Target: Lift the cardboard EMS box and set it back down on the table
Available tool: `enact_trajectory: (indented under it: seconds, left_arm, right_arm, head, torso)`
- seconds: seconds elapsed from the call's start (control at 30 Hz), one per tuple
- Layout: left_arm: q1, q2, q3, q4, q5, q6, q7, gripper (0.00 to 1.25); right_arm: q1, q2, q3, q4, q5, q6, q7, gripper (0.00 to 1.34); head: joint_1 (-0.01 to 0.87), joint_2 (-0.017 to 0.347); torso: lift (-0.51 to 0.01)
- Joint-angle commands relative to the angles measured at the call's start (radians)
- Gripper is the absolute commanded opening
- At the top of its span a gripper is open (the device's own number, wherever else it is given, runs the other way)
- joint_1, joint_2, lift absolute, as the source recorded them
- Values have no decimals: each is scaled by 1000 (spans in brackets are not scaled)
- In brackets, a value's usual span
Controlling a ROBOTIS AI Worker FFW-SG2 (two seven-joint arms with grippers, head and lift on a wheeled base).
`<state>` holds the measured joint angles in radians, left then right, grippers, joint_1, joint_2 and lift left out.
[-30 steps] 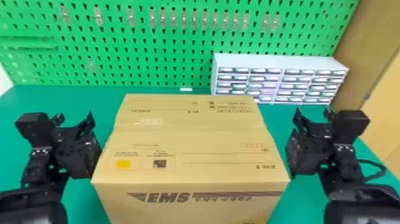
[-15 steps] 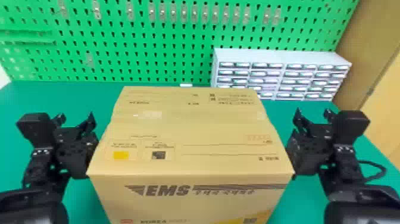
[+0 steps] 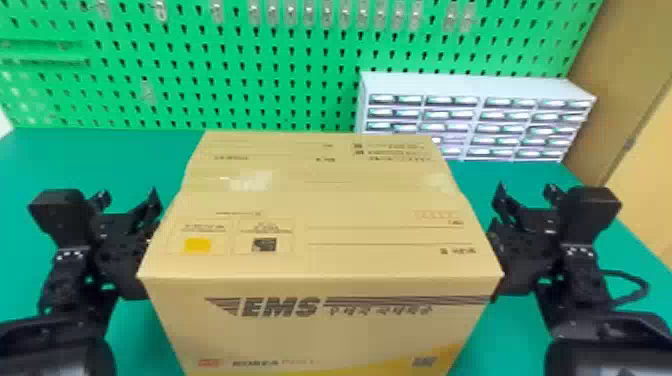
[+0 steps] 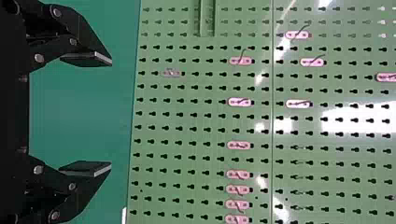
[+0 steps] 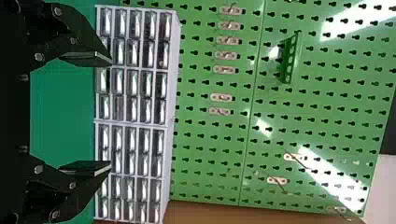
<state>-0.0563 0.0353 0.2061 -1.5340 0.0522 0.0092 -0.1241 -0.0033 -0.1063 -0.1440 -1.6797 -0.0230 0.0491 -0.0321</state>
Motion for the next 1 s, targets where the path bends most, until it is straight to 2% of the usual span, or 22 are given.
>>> enact_trajectory:
  seconds: [0.0,0.33,0.7,0.97]
  left_arm:
    - [1,0,2,0,1,0,0,787]
    - [1,0,2,0,1,0,0,787]
    - [1,0,4,0,-2,0,0,787]
    - [3,0,10,0,-5,3,0,787]
  right_arm:
    - [0,0,1,0,0,0,0,859]
    - [0,0,-3,0,0,-3,0,859]
    - [0,2,-8,0,-5,-11,0,859]
    - [-6,-9,-8,0,-6,-12,0,859]
  head:
    - [678,-14]
    - [678,-14]
    - [678,-14]
    - [678,-14]
  torso:
    - [-92]
    - [-111]
    - [-106]
    - [-106]
